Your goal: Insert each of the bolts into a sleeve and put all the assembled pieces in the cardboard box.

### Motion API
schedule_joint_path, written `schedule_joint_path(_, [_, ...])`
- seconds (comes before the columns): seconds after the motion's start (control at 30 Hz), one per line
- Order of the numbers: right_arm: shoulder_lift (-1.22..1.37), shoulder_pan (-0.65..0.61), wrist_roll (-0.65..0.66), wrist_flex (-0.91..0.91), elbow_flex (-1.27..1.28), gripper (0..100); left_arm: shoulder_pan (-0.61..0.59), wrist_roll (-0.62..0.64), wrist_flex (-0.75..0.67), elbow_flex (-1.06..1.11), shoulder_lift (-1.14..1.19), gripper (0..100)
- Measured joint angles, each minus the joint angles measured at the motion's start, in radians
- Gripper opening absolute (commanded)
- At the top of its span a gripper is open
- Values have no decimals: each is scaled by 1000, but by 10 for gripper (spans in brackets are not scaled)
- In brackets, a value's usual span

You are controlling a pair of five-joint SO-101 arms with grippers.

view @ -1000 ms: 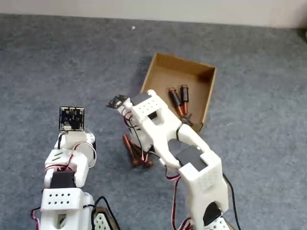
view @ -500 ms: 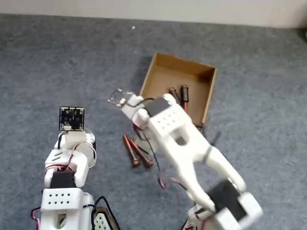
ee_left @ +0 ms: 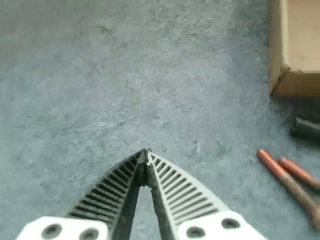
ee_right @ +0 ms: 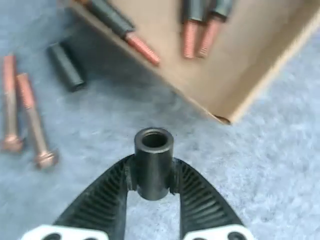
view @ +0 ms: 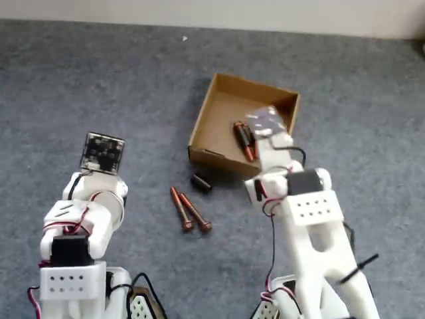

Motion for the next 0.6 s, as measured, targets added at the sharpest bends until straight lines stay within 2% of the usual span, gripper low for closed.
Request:
schedule_joint_path(0.13, [-49, 52, -89, -129, 118, 6, 80, -104, 130, -66, 0, 8])
schedule_joint_path(0.27, [-66, 155, -167, -196, 150, 6, 172, -210, 209, -84, 0, 8])
schedule_joint_path(0.47, [-68, 281, -216, -255, 155, 6, 287, -325, 222, -84, 15, 8])
schedule_joint_path(0.6, [-68, 328, -245, -259, 155, 6, 367, -397, 222, -89, 143, 8])
